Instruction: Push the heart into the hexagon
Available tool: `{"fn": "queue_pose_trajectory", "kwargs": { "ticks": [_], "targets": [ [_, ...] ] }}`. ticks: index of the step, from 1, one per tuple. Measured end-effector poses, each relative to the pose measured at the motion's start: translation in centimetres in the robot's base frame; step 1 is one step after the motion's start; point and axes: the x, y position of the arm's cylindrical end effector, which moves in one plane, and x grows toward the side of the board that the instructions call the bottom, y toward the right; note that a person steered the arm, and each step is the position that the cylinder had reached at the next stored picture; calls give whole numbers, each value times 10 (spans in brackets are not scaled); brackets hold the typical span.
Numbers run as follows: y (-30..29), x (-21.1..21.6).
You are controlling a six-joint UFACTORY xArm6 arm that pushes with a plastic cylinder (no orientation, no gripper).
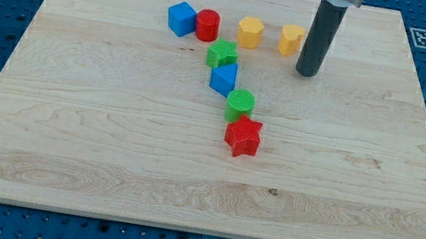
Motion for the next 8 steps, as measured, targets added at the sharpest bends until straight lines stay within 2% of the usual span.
{"fn": "queue_pose_trajectory", "kwargs": {
  "ticks": [2, 6, 8],
  "targets": [
    [0, -41],
    [13, -56],
    [-31, -56]
  ]
}}
